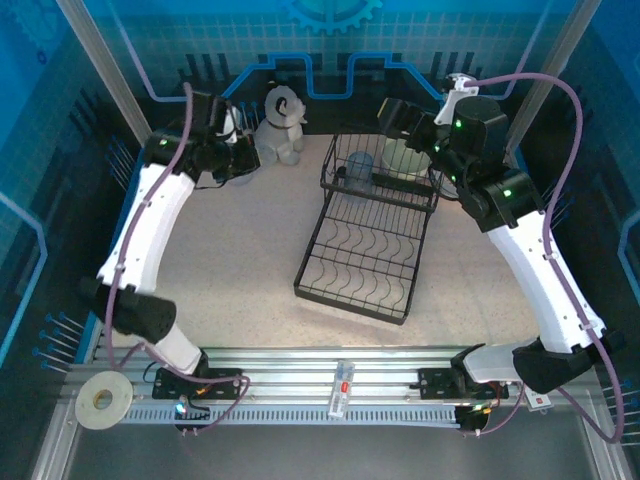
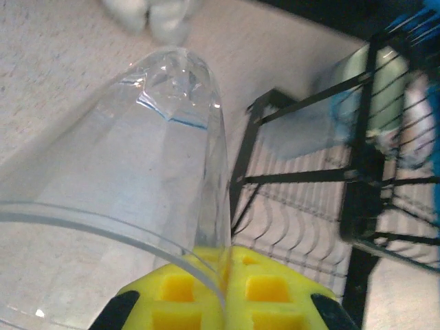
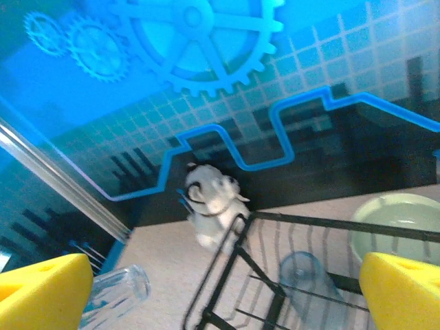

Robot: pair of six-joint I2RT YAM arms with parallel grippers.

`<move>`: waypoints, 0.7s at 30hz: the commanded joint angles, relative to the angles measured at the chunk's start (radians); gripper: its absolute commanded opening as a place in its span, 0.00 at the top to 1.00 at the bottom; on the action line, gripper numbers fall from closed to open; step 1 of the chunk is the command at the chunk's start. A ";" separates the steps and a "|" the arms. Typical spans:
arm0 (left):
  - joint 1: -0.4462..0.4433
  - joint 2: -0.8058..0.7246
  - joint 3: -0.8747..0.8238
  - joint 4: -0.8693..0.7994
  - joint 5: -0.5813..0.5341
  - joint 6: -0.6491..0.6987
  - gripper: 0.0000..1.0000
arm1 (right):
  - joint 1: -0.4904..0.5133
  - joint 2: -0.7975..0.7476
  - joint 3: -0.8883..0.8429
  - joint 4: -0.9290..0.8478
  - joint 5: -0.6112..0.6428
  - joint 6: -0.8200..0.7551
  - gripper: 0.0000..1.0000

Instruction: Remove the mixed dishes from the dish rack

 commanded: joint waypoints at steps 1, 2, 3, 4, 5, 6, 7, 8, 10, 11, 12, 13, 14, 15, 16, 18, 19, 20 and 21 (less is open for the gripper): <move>0.014 0.113 0.136 -0.137 -0.040 0.100 1.00 | 0.011 0.004 0.027 -0.138 0.078 -0.062 0.00; 0.014 0.155 0.175 -0.163 -0.045 0.118 1.00 | 0.012 0.004 0.036 -0.153 0.084 -0.070 0.00; 0.014 0.187 0.200 -0.178 -0.050 0.132 1.00 | 0.012 0.004 0.042 -0.166 0.088 -0.078 0.00; 0.014 0.221 0.229 -0.192 -0.055 0.150 1.00 | 0.012 0.007 0.048 -0.180 0.093 -0.085 0.00; 0.015 0.254 0.260 -0.208 -0.064 0.166 1.00 | 0.011 0.007 0.052 -0.193 0.099 -0.091 0.00; 0.016 0.284 0.289 -0.224 -0.071 0.180 1.00 | 0.013 0.009 0.056 -0.206 0.101 -0.094 0.00; 0.016 0.321 0.330 -0.247 -0.078 0.199 1.00 | 0.013 0.013 0.063 -0.226 0.101 -0.099 0.00; 0.016 0.358 0.375 -0.275 -0.087 0.216 1.00 | 0.016 0.021 0.075 -0.248 0.105 -0.104 0.00; 0.017 0.403 0.403 -0.285 -0.109 0.241 1.00 | 0.027 0.038 0.101 -0.293 0.126 -0.124 0.00; 0.017 0.419 0.405 -0.285 -0.121 0.251 1.00 | 0.037 0.046 0.117 -0.310 0.140 -0.141 0.00; 0.017 0.435 0.414 -0.292 -0.135 0.257 1.00 | 0.045 0.054 0.129 -0.324 0.152 -0.152 0.00; 0.017 0.452 0.421 -0.300 -0.147 0.264 1.00 | 0.053 0.062 0.145 -0.341 0.160 -0.163 0.00; 0.017 0.466 0.423 -0.309 -0.161 0.274 1.00 | 0.058 0.072 0.160 -0.355 0.166 -0.171 0.00; 0.017 0.479 0.424 -0.315 -0.174 0.282 1.00 | 0.062 0.080 0.171 -0.369 0.170 -0.174 0.00; 0.017 0.490 0.425 -0.321 -0.193 0.291 1.00 | 0.064 0.091 0.188 -0.388 0.173 -0.174 0.00; 0.017 0.510 0.419 -0.328 -0.215 0.309 1.00 | 0.069 0.109 0.209 -0.415 0.171 -0.171 0.00; 0.017 0.519 0.418 -0.328 -0.222 0.320 1.00 | 0.072 0.119 0.221 -0.427 0.171 -0.169 0.00; 0.017 0.526 0.415 -0.328 -0.222 0.329 1.00 | 0.076 0.129 0.232 -0.442 0.171 -0.169 0.00; 0.017 0.537 0.412 -0.325 -0.219 0.341 1.00 | 0.081 0.140 0.242 -0.455 0.172 -0.168 0.00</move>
